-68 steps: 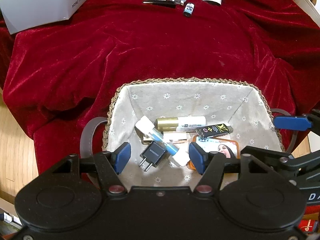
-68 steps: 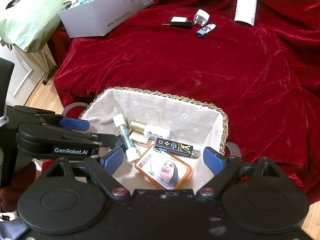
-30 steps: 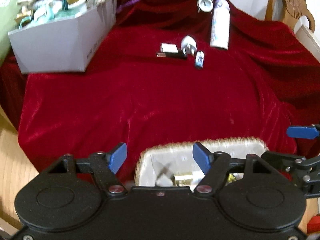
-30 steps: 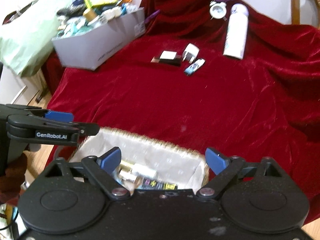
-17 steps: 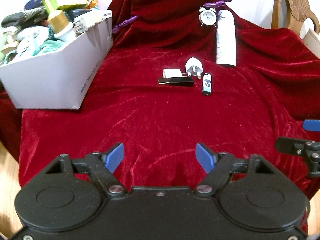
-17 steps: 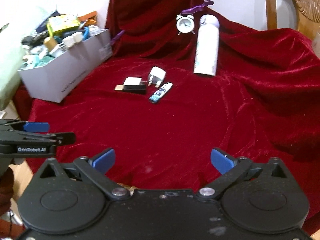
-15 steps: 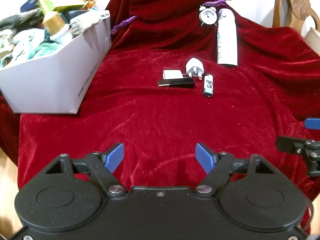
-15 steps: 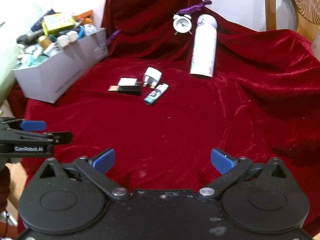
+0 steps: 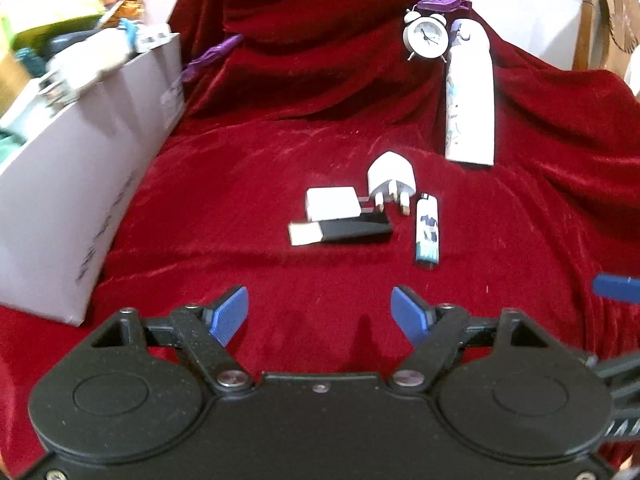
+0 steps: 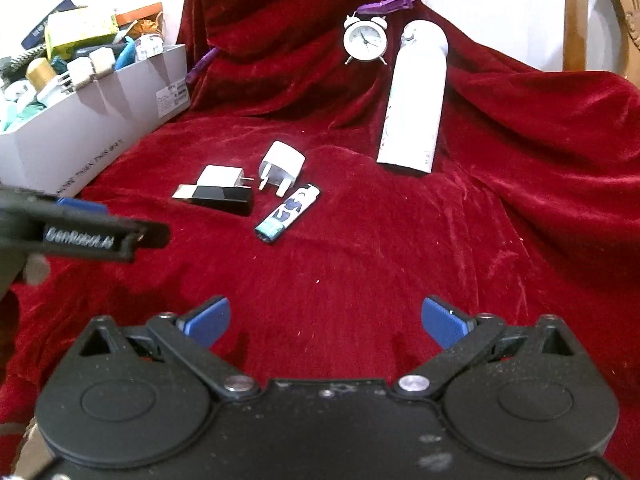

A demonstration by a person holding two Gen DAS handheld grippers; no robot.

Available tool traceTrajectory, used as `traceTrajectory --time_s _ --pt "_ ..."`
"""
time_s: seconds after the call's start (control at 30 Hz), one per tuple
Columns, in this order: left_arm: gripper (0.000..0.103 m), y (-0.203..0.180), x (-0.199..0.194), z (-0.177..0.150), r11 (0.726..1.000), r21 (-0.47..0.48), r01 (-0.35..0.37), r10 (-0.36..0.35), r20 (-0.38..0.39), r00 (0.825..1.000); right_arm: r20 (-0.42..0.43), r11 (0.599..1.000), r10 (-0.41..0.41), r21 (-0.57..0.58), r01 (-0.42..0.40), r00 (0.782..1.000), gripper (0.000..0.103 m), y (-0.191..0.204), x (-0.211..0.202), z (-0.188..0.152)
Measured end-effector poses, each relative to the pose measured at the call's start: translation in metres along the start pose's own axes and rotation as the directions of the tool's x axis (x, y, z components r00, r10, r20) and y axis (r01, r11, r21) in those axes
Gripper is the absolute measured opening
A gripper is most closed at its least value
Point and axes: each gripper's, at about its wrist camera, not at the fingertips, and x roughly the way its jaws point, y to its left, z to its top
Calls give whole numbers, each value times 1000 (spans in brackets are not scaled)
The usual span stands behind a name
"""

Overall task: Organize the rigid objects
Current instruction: 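Withdraw both open tools from the basket toward the remaining items, then grasp the white plug adapter with the left tool while the right tool grasps the printed lighter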

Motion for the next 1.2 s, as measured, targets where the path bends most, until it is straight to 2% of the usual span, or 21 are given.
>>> traceTrajectory --time_s 0.1,0.17,0.27,0.47,0.6,0.7,0.8,0.97,1.07,1.13,1.2 --pt "75 -2 17 13 999 -30 17 -17 -2 1000 11 1000 -27 -9 27 1000 103 0 14 4" --pt "80 -2 29 20 998 -56 24 -25 -14 1000 16 999 -30 -11 30 999 102 0 22 6" --pt "81 -2 44 27 997 -81 15 -17 -24 1000 34 1000 -27 -2 27 999 102 -2 29 10" --pt "81 4 53 48 994 -110 -17 20 26 999 85 995 -27 96 19 996 102 -16 46 32" --pt "81 12 62 63 990 -134 -55 63 52 997 109 981 13 193 -34 994 85 -27 67 51" --pt "79 20 73 71 985 -150 -83 91 49 995 144 958 62 270 -100 988 83 -32 82 65" --pt "74 23 84 75 986 -135 -97 103 34 994 167 946 61 305 -111 984 83 -30 94 82" --pt "69 21 101 72 993 -51 -111 110 -15 994 145 963 29 262 -67 989 80 -15 123 109" --pt "69 21 103 69 994 -7 -111 111 -25 993 76 974 20 223 -37 997 61 -5 145 119" --pt "66 22 101 67 995 12 -102 103 -33 994 19 979 31 201 -34 999 33 -2 156 121" --pt "66 21 97 64 995 33 -92 94 -35 995 1 983 16 182 -16 1000 30 0 158 118"
